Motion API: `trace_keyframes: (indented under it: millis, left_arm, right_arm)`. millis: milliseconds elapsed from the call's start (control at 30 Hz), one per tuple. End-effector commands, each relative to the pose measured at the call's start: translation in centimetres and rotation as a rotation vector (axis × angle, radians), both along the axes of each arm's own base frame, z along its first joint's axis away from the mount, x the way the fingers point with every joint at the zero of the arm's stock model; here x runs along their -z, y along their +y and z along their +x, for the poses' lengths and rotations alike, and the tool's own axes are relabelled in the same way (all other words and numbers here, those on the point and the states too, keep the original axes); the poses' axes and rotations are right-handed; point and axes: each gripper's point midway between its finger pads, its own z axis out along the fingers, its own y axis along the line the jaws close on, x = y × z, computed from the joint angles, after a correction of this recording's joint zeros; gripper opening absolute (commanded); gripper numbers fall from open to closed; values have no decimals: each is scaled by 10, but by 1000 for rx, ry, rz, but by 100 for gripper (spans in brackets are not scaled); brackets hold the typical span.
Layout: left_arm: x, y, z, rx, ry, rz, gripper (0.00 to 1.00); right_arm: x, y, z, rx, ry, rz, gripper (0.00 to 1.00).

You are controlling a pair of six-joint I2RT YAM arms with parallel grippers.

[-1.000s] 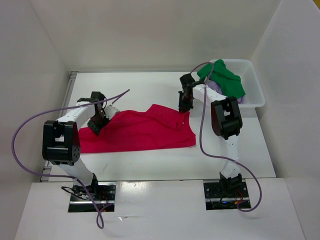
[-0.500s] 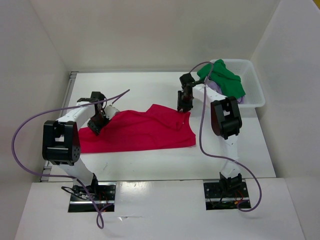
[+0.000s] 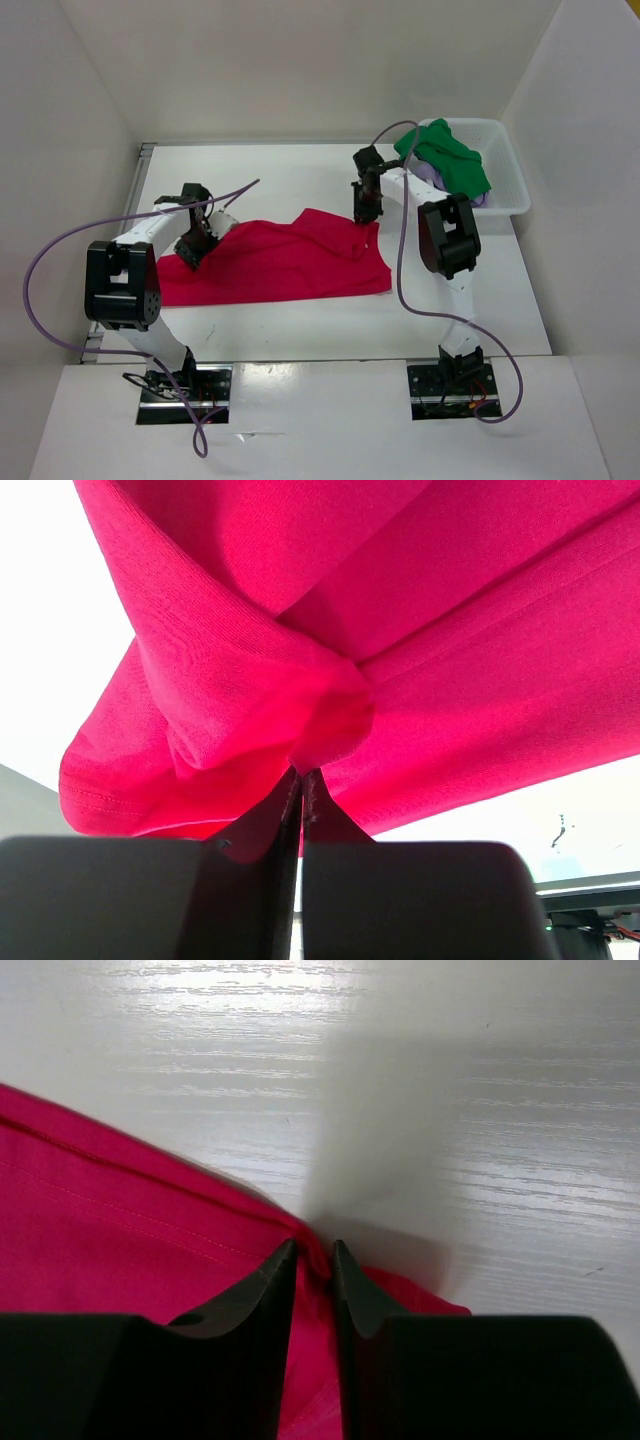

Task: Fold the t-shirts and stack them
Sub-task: Fold the other side of the tshirt into a rectangle

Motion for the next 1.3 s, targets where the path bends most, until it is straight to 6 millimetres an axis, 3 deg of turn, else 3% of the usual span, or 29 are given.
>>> trace_keyframes:
  millis: [0, 167, 500, 533, 567, 600, 733, 767, 833, 933, 1067, 1267]
  left_arm:
    - [1, 2, -4, -6, 15, 6, 0]
    - [1, 2, -4, -6, 15, 6, 0]
    - [4, 2, -6, -6, 17, 6, 0]
    - [4, 2, -6, -6, 17, 6, 0]
    - [4, 2, -6, -6, 17, 6, 0]
    - [4, 2, -6, -6, 17, 6, 0]
    - [6, 2, -9, -6, 26, 7, 0]
    - [6, 2, -9, -6, 26, 7, 0]
    - [6, 2, -9, -6, 26, 7, 0]
    - [6, 2, -6, -6, 17, 6, 0]
    - [8, 2, -9, -6, 26, 7, 0]
    - [11, 2, -10, -6, 35, 7, 0]
  right_arm:
    - [-13, 6, 7, -22, -41, -35, 26]
    - [-27, 8, 7, -65, -93, -117, 36]
    - [-52, 20, 0, -140, -130, -72, 33]
    - [-53, 20, 0, -140, -130, -72, 39]
    - [-58, 16, 2, -117, -148, -93, 58]
    - [-58, 11, 4, -83, -155, -111, 65]
    - [-78, -9, 12, 14, -215, -196, 72]
    - [-93, -4, 17, 15, -258, -141, 72]
    - [-96, 9, 15, -34, -251, -28, 72]
    - [-91, -7, 19, 12, -259, -110, 72]
    - [-68, 7, 12, -44, -176, -38, 69]
    - [-48, 5, 25, -44, -128, -44, 58]
